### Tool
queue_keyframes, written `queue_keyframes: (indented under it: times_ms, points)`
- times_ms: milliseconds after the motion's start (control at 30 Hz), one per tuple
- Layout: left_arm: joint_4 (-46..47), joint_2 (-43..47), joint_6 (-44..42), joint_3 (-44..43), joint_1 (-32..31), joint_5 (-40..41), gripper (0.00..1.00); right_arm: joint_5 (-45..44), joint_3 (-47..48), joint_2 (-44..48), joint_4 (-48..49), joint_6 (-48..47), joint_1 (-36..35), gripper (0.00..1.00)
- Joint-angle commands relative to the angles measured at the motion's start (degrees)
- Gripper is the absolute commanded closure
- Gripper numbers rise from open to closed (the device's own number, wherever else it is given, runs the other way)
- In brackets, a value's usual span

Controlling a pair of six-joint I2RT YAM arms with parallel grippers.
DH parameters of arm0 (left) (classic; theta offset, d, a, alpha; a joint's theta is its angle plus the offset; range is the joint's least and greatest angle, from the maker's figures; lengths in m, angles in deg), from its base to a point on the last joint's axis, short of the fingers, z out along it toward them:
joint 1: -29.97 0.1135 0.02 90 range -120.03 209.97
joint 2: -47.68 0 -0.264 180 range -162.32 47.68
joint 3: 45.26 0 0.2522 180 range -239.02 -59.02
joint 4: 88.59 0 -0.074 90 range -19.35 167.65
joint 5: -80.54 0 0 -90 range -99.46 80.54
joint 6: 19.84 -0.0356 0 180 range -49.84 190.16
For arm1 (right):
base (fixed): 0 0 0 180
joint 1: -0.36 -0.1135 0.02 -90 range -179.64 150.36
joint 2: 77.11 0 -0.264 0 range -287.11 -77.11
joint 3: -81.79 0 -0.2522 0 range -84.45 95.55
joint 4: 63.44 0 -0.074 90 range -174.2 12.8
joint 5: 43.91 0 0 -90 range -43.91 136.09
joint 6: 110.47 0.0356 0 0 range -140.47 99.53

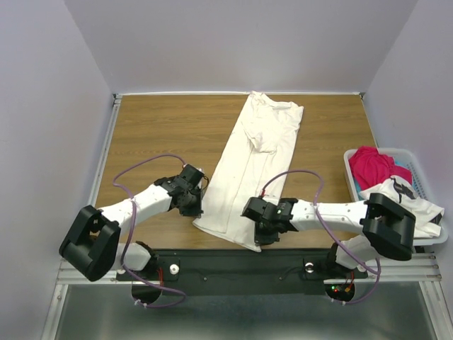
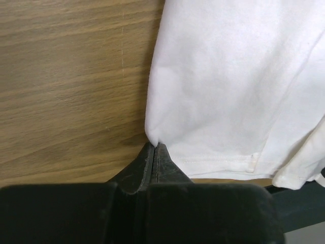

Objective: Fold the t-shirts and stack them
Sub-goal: Fold the tshirt

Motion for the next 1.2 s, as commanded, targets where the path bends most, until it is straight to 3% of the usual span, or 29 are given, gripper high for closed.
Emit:
queue_keyframes:
  times_ms: [0,167,333,600,800,933,1167]
  points:
    - [-2.1,4.5,2.2,-1.1,-0.4,-0.5,1.00,-1.1,-1.0,4.2,-0.9,-0.3,-0.1,0.99]
    - [-5.5,10.8,5.3,-2.2,-0.3,-0.7,1.00,-0.5,4.8,9.2,-4.5,-5.3,0.0,0.99]
    - [-5.9,10.7,8.4,-4.7,0.1,1.3,1.00,-5.0,9.8,11.8,-9.7,-9.3,3.8,1.00]
    - [-2.4,-5.4,4.2,-21.6,2.7,0.7,1.00,-4.2,13.6,13.1,-11.2,-23.1,22.8,1.00]
    - [-2.0,-17.5,-2.0,-36.3,7.8,-0.9,1.00,-7.7,19.0,6.3,-11.0,-30.2,32.6,0.99]
    - [-1.1,-25.0,-4.4,-47.0,10.6,-3.7,1.00,-9.9,24.5,1.0,-10.8,-33.4,36.6,1.00]
    - [2.2,-36.0,-5.9,-54.6,12.9,-9.2,1.00,-12.6,32.3,-7.4,-9.4,-37.5,40.8,0.99]
